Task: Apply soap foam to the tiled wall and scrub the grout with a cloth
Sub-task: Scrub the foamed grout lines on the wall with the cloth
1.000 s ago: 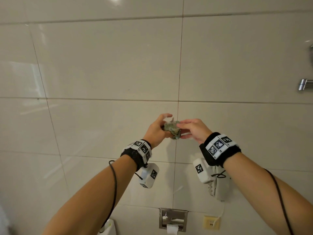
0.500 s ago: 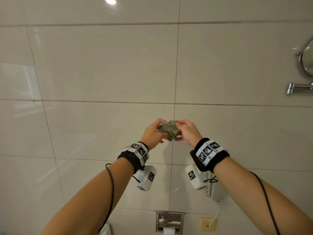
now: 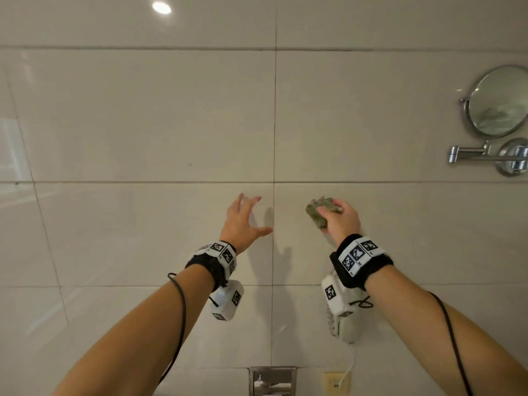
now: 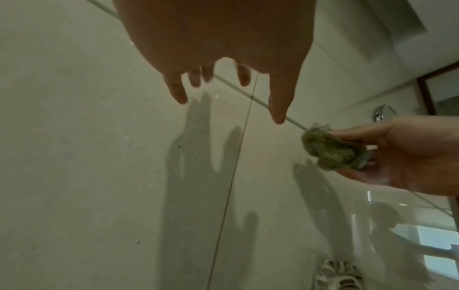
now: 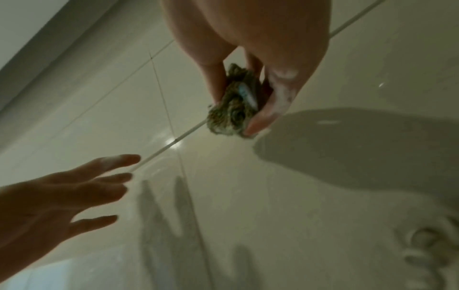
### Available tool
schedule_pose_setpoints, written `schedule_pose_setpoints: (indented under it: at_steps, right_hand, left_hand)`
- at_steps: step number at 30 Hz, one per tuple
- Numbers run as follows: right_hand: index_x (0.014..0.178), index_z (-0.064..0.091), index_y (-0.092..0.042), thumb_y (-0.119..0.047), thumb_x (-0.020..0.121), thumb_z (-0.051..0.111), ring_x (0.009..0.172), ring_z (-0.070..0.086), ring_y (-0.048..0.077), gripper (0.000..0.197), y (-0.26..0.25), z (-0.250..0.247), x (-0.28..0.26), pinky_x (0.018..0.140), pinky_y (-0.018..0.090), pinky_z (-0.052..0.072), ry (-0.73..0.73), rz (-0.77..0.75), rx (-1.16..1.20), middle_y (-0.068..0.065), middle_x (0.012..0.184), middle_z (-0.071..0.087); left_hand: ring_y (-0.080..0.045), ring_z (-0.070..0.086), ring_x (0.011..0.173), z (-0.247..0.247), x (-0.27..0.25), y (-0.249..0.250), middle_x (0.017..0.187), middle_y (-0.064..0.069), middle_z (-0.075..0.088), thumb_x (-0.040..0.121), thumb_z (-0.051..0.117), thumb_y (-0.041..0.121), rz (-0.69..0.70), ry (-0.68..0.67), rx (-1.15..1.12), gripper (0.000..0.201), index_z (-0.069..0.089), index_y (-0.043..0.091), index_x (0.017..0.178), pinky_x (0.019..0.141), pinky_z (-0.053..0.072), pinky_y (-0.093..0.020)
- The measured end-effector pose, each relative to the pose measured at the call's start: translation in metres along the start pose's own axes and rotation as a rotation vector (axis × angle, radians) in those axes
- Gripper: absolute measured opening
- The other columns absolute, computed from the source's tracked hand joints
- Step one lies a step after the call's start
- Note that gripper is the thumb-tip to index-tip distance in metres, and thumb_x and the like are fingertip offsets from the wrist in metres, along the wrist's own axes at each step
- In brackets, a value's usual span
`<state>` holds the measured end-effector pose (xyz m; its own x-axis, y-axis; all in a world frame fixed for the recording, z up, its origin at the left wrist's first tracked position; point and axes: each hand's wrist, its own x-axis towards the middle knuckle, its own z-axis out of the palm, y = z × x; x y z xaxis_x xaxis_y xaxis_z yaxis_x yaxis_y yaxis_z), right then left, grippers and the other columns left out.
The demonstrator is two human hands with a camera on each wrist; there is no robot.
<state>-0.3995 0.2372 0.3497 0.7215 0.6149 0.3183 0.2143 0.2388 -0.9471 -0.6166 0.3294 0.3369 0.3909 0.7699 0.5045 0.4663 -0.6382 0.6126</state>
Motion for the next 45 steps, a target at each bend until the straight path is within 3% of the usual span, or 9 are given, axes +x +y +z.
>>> schedule_pose_setpoints:
  at_steps: [2, 4, 8, 14, 19, 27, 33, 45]
  right_hand:
    - [0.129, 0.059, -0.015, -0.024, 0.088, 0.070, 0.110, 0.063, 0.030, 0.044, 0.001, -0.015, 0.010, 0.096, 0.044, 0.052, 0.133, -0.100, -0.167, 0.010, 0.122, 0.066]
    - [0.136, 0.056, -0.015, -0.025, 0.091, 0.065, 0.116, 0.059, 0.031, 0.047, 0.002, -0.027, 0.020, 0.101, 0.040, 0.047, 0.216, -0.166, -0.286, 0.013, 0.127, 0.063]
    - [0.140, 0.053, -0.020, -0.030, 0.094, 0.061, 0.110, 0.059, 0.037, 0.047, 0.004, -0.039, 0.040, 0.100, 0.040, 0.047, 0.281, -0.169, -0.422, 0.019, 0.129, 0.053]
    - [0.140, 0.052, -0.017, -0.031, 0.097, 0.056, 0.110, 0.056, 0.039, 0.045, 0.011, -0.025, 0.051, 0.097, 0.042, 0.044, 0.275, -0.178, -0.514, 0.020, 0.131, 0.048]
    - [0.136, 0.056, -0.008, -0.023, 0.097, 0.056, 0.106, 0.056, 0.039, 0.041, 0.008, 0.026, 0.040, 0.089, 0.041, 0.045, 0.286, -0.307, -0.508, 0.023, 0.124, 0.050]
    - [0.134, 0.059, -0.014, -0.026, 0.098, 0.054, 0.109, 0.053, 0.031, 0.038, -0.009, 0.122, -0.002, 0.078, 0.037, 0.047, 0.249, -0.478, -0.606, 0.015, 0.129, 0.048]
    - [0.132, 0.061, -0.013, -0.022, 0.097, 0.056, 0.104, 0.055, 0.032, 0.036, -0.011, 0.170, -0.027, 0.074, 0.035, 0.045, 0.266, -0.555, -0.641, 0.015, 0.126, 0.052]
    - [0.118, 0.069, -0.011, -0.014, 0.084, 0.070, 0.097, 0.061, 0.037, 0.034, -0.013, 0.290, -0.077, 0.071, 0.045, 0.055, 0.182, -0.814, -0.643, 0.019, 0.110, 0.060]
  left_hand:
    - [-0.026, -0.012, 0.152, 0.003, 0.008, 0.000, 0.165, -0.007, -0.015, 0.078, 0.079, 0.047, -0.016, 0.013, 0.179, 0.097, 0.019, 0.043, 0.155, 0.119, 0.012, -0.054]
    - [-0.030, -0.022, 0.150, 0.006, 0.015, -0.001, 0.162, -0.011, -0.026, 0.078, 0.076, 0.053, -0.033, 0.027, 0.302, 0.104, 0.007, 0.045, 0.156, 0.118, 0.009, -0.060]
    - [-0.033, -0.025, 0.149, 0.009, 0.027, -0.002, 0.160, -0.012, -0.032, 0.080, 0.074, 0.054, -0.048, 0.077, 0.362, 0.108, -0.004, 0.047, 0.155, 0.117, 0.008, -0.063]
    - [-0.033, -0.021, 0.150, 0.006, 0.033, -0.012, 0.161, -0.012, -0.029, 0.081, 0.074, 0.047, -0.079, 0.176, 0.372, 0.108, -0.005, 0.045, 0.155, 0.116, 0.013, -0.064]
    - [-0.032, -0.020, 0.151, -0.020, 0.030, -0.041, 0.162, -0.012, -0.027, 0.082, 0.074, 0.043, -0.117, 0.218, 0.372, 0.109, -0.006, 0.041, 0.156, 0.117, 0.011, -0.063]
    - [-0.031, -0.020, 0.151, -0.078, 0.023, -0.112, 0.163, -0.012, -0.024, 0.080, 0.074, 0.043, -0.177, 0.278, 0.381, 0.112, -0.009, 0.042, 0.155, 0.120, 0.007, -0.059]
    - [-0.031, -0.021, 0.151, -0.114, 0.017, -0.158, 0.162, -0.014, -0.024, 0.081, 0.073, 0.043, -0.194, 0.312, 0.409, 0.109, -0.007, 0.036, 0.156, 0.121, 0.005, -0.057]
    - [-0.032, -0.020, 0.151, -0.185, -0.001, -0.236, 0.163, -0.014, -0.023, 0.079, 0.072, 0.047, -0.262, 0.346, 0.397, 0.115, -0.012, 0.034, 0.156, 0.120, 0.005, -0.059]
